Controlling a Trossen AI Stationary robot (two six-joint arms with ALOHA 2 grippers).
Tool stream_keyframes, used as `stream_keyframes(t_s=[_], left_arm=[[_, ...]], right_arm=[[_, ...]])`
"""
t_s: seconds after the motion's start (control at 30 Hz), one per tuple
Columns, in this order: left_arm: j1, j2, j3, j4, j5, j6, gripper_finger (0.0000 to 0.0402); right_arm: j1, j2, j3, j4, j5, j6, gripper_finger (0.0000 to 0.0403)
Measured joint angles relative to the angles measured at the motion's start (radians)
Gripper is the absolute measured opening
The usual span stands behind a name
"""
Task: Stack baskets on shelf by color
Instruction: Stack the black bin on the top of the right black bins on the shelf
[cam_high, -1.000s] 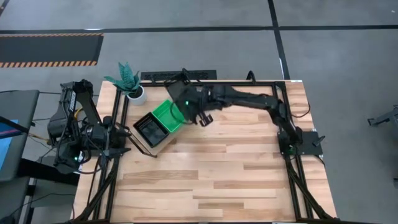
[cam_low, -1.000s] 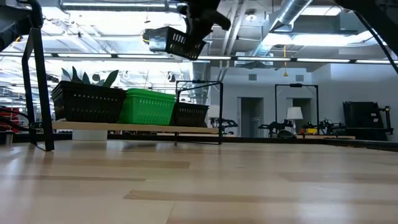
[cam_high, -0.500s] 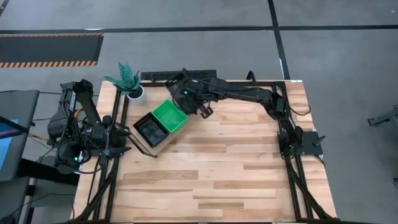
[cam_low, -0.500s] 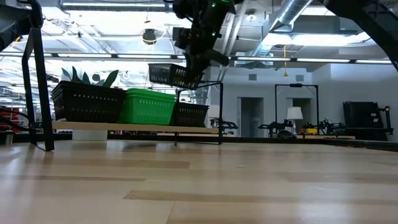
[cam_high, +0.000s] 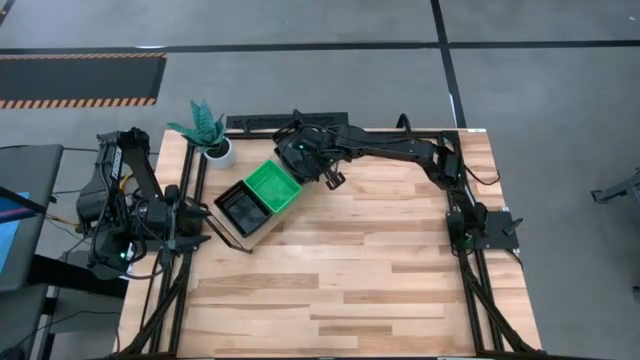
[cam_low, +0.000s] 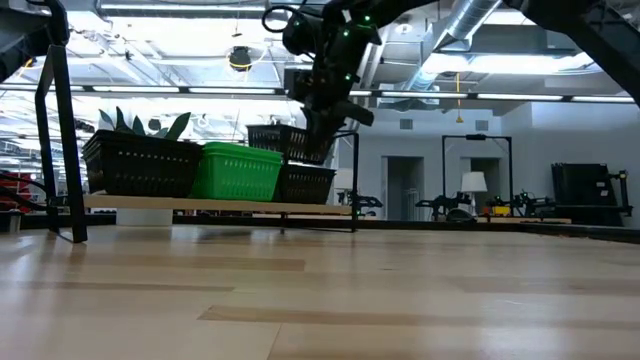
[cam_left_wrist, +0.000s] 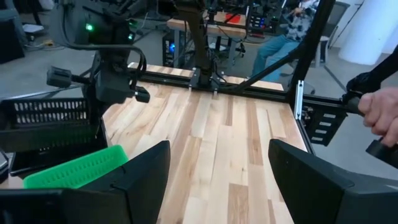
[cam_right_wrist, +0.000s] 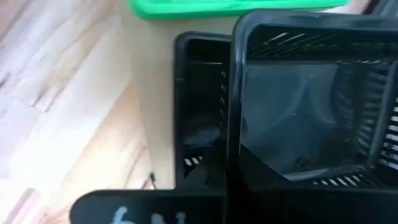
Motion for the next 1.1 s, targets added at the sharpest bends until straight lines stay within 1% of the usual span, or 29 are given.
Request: stream_keyframes(t_s=[0.33, 0.43, 0.57, 0.8, 0.97, 1.1], left_arm=[[0.0, 0.0, 0.0, -0.001, 0.0, -0.001, 0.0261], [0.0, 0.0, 0.0, -0.001, 0.0, -0.001, 0.0261], [0.0, 0.0, 0.0, -0.001, 0.005, -0.009, 0.0261], [0.0, 0.0, 0.0, -0.001, 0.005, -0.011, 0.0261], [0.0, 0.0, 0.0, -0.001, 0.006, -0.011, 0.0261], [0.0, 0.0, 0.0, -0.001, 0.005, -0.011, 0.0261]], right_arm=[[0.008, 0.002, -0.005, 0.014, -0.02, 0.007, 0.0019], [0.007, 0.022, -0.005, 0.015, -0.034, 0.011, 0.0019], [-0.001, 0.051, -0.004, 0.007, -0.035, 0.012, 0.002], [0.0, 0.052, -0.005, 0.017, -0.032, 0.002, 0.002], [-0.002, 0.048, -0.005, -0.013, -0.032, 0.006, 0.0023], [-0.002, 0.048, -0.005, -0.032, -0.031, 0.007, 0.0033]])
